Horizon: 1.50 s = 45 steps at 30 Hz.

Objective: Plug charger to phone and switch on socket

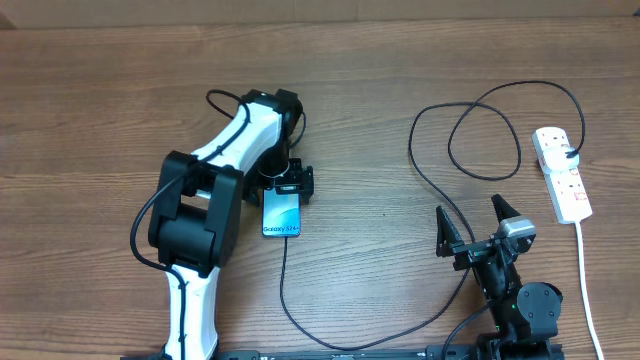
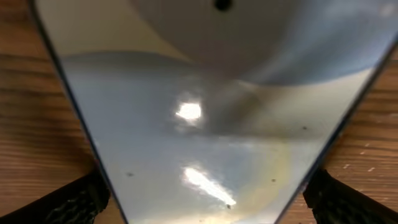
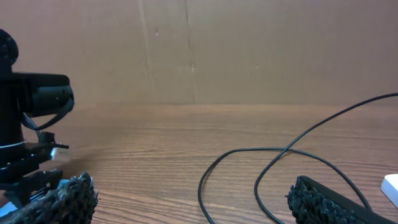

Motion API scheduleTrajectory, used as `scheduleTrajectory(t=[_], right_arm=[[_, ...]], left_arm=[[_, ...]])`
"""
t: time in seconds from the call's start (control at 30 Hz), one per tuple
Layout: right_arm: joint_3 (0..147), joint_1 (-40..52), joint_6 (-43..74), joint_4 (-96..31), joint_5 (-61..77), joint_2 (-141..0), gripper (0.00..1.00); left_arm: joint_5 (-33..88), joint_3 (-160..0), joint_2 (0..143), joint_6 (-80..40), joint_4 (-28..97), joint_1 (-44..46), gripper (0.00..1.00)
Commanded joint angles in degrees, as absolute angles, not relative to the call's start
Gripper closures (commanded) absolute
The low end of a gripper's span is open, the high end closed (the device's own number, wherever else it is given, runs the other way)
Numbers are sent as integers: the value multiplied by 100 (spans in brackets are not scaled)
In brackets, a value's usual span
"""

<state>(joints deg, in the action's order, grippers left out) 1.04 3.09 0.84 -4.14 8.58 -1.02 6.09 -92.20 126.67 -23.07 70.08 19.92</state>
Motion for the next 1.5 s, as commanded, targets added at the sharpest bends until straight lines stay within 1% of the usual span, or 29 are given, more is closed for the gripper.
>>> scheduleTrajectory(t=[0.0, 0.5, 1.47], right_arm=[[49, 327, 58, -399, 816, -99, 0], [49, 327, 58, -399, 814, -99, 0], [49, 327, 58, -399, 814, -99, 0]], left_arm=[[405, -9094, 12868, -2541, 6965, 2049, 0], [405, -8779, 12870, -2541, 6702, 2084, 0], [403, -8779, 12870, -2534, 6615, 2082, 0]])
